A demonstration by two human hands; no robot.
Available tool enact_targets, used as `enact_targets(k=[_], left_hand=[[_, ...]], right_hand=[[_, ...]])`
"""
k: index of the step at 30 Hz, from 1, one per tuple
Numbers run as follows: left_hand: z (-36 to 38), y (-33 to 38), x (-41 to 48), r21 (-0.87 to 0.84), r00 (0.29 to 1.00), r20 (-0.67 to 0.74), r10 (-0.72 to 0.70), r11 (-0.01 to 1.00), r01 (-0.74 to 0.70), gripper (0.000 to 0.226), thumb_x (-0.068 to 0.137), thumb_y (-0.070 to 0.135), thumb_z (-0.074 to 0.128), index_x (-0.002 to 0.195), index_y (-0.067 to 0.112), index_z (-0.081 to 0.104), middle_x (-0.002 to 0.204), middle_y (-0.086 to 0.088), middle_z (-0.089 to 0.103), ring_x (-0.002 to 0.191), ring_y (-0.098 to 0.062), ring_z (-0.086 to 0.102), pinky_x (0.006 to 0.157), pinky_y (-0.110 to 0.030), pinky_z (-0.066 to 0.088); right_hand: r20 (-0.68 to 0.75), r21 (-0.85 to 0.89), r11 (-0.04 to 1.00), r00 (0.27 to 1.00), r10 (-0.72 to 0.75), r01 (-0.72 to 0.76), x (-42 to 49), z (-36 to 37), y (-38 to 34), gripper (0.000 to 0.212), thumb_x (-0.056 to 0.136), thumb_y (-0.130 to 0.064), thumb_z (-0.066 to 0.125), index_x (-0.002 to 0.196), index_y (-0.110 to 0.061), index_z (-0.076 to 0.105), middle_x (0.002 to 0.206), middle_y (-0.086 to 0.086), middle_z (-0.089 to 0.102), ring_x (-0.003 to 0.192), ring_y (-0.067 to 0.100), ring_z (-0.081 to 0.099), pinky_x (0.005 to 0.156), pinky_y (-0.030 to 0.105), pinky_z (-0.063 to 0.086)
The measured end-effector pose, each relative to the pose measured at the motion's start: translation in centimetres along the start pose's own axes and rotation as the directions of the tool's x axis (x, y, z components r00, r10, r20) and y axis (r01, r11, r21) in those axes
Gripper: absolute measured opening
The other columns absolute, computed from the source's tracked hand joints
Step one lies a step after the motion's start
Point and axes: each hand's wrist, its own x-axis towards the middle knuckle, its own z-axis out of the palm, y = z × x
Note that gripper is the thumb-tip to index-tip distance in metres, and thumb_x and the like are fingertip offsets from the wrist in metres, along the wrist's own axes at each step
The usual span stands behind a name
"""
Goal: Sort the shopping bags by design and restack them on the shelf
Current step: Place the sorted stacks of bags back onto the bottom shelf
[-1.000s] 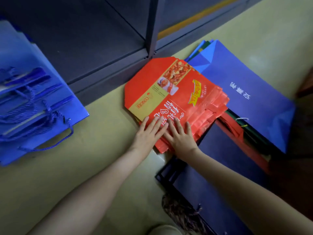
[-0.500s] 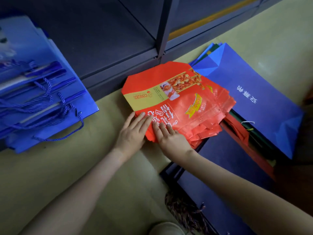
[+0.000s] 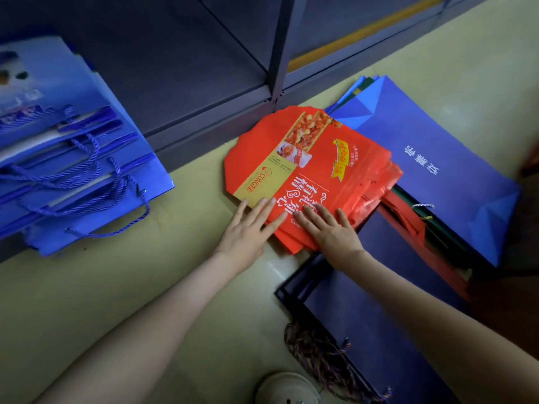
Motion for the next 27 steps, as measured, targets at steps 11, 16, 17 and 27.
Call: enact_targets(k=[11,16,17,27], left_hand=[[2.3,4.1,8.8,0.176,0.937,0.201,0.285,0.931,-0.321,0.081,0.096,0.051,0.032,0.146,0.02,-0.023,0.152,-0.013,-0.026,0.144,-0.031,-0.013,0.111,-0.053,-0.013],[2.7,5.0,11.4,0.279,0.941,-0.01,0.339,0.904,-0.323,0.069,0.094,0.034,0.042,0.144,0.016,-0.003,0.154,-0.024,0.013,0.142,-0.04,0.014,0.111,-0.06,0.009],[2.8,5.5,11.9,0.304,0.941,0.007,0.339,0.896,-0.325,0.067,0.095,0.033,0.039,0.145,0.015,-0.004,0.154,-0.025,0.01,0.142,-0.042,0.013,0.111,-0.06,0.01],[2.3,4.1,12.6,0.104,0.884,-0.314,0.346,0.938,-0.33,0.043,0.091,0.007,0.032,0.124,-0.006,0.056,0.121,-0.025,0.061,0.111,-0.037,0.06,0.089,-0.049,0.052]], right_hand=[[0.118,0.453,0.846,0.959,0.256,-0.281,-1.3,1.7,5.6,0.12,0.075,-0.051,0.07,0.141,-0.035,-0.03,0.154,-0.006,-0.028,0.143,0.02,-0.023,0.112,0.062,-0.002],[0.137,0.588,0.738,0.941,0.311,-0.329,-1.3,2.1,6.1,0.135,0.062,-0.06,0.077,0.133,-0.041,-0.036,0.15,-0.008,-0.036,0.139,0.018,-0.03,0.111,0.059,-0.006],[0.119,0.58,0.751,0.944,0.306,-0.317,-1.4,2.0,6.1,0.134,0.062,-0.06,0.076,0.132,-0.041,-0.037,0.149,-0.009,-0.038,0.138,0.017,-0.032,0.11,0.059,-0.008],[-0.124,0.533,0.825,0.947,0.297,-0.189,-2.6,1.0,6.0,0.136,0.056,-0.07,0.072,0.139,-0.032,-0.029,0.149,-0.008,-0.032,0.138,0.016,-0.033,0.11,0.054,-0.016]])
